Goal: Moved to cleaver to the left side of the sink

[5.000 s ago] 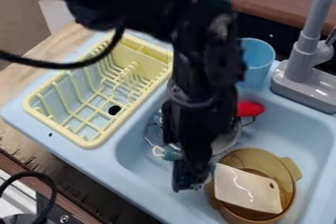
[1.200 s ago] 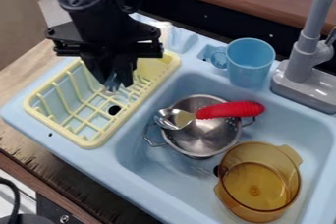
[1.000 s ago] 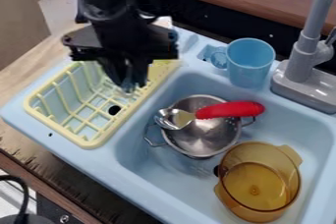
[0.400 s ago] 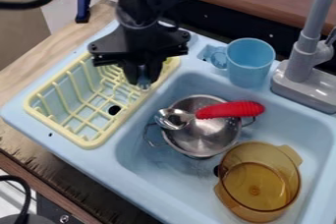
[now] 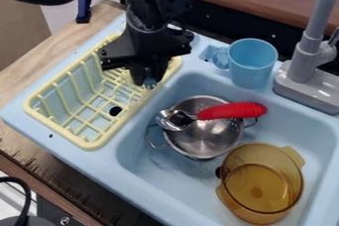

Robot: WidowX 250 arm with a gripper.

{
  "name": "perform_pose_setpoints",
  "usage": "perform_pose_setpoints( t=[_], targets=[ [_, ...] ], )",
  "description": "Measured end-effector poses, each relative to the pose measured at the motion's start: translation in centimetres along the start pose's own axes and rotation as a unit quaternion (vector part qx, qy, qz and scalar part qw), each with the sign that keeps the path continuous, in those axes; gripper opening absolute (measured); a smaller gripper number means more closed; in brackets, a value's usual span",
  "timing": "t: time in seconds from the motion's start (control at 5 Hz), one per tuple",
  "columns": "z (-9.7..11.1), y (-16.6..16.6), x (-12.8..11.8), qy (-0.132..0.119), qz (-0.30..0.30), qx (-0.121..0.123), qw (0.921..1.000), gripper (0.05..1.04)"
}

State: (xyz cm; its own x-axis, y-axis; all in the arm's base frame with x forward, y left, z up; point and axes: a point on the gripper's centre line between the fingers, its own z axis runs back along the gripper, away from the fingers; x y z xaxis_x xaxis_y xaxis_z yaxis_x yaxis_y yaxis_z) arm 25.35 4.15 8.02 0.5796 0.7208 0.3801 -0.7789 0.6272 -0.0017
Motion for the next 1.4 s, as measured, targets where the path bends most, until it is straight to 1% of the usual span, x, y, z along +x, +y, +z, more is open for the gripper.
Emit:
perform_pose_setpoints(
  t=[0.2, 0.4, 0.6, 0.8, 1.0, 1.2, 1.4],
  targets=[
    [-0.4, 0.1, -0.3, 0.008, 0.010, 0.007, 0.9999, 0.222],
    [-1.1, 0.5, -0.2, 0.033, 0.028, -0.001, 0.9991, 0.222],
    [-1.2, 0.7, 0.1, 0.035, 0.050, -0.002, 0.9982, 0.222],
    [-1.0, 1.0, 0.5, 0.054, 0.060, -0.003, 0.9968, 0.276],
    [-1.0, 1.1, 0.3, 0.058, 0.058, 0.002, 0.9967, 0.543],
    [-1.0, 1.2, 0.3, 0.060, 0.060, 0.005, 0.9964, 0.842],
    [-0.8, 1.1, 0.0, 0.062, 0.053, 0.009, 0.9967, 1.003]
  ],
)
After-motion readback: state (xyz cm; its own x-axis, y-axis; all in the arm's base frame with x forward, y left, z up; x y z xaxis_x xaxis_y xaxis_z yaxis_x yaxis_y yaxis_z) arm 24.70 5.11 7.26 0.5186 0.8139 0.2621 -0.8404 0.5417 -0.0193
